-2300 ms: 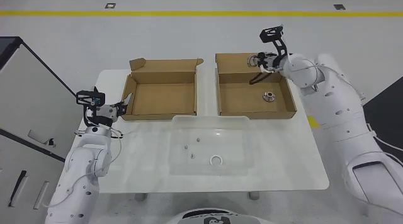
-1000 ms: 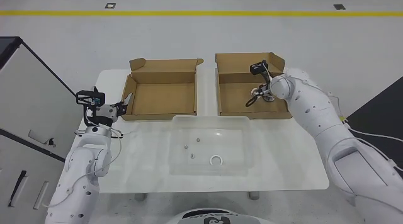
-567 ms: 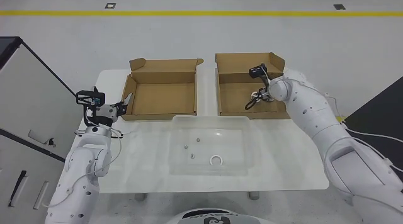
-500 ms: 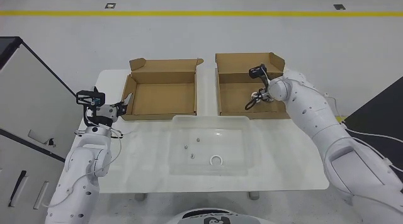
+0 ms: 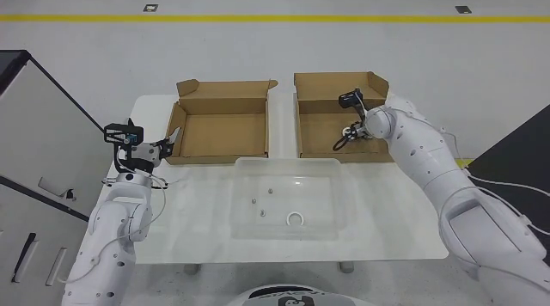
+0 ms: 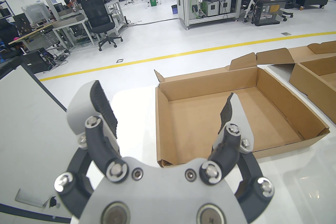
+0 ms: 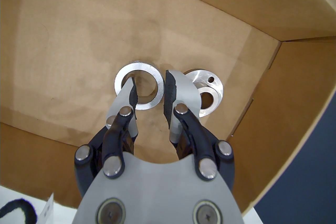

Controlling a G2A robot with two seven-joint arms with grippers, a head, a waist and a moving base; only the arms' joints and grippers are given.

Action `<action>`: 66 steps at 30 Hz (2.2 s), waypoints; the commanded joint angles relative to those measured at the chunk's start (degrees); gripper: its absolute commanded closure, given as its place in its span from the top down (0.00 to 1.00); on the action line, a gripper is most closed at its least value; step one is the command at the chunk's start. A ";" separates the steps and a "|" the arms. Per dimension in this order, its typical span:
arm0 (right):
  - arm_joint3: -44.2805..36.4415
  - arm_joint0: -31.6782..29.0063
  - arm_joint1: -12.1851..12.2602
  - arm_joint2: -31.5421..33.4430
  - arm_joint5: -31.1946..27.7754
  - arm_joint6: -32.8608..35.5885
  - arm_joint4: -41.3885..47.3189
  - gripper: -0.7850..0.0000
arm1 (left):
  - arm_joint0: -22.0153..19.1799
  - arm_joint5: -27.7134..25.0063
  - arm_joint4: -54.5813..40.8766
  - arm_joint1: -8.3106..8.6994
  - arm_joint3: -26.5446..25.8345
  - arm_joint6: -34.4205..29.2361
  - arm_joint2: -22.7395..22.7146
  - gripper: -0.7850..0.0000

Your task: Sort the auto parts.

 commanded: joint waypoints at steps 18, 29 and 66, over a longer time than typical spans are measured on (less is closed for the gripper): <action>-23.61 -6.57 4.93 13.99 -2.78 1.62 1.05 1.00 | 0.00 0.00 0.00 0.00 0.00 0.00 0.00 1.00; -53.93 -20.78 8.59 23.80 -8.03 17.30 7.73 1.00 | 0.00 0.00 0.00 0.00 0.00 0.00 0.00 1.00; -68.57 -27.92 9.93 14.65 -10.26 27.72 11.34 1.00 | 0.00 0.00 0.00 0.00 0.00 0.00 0.00 1.00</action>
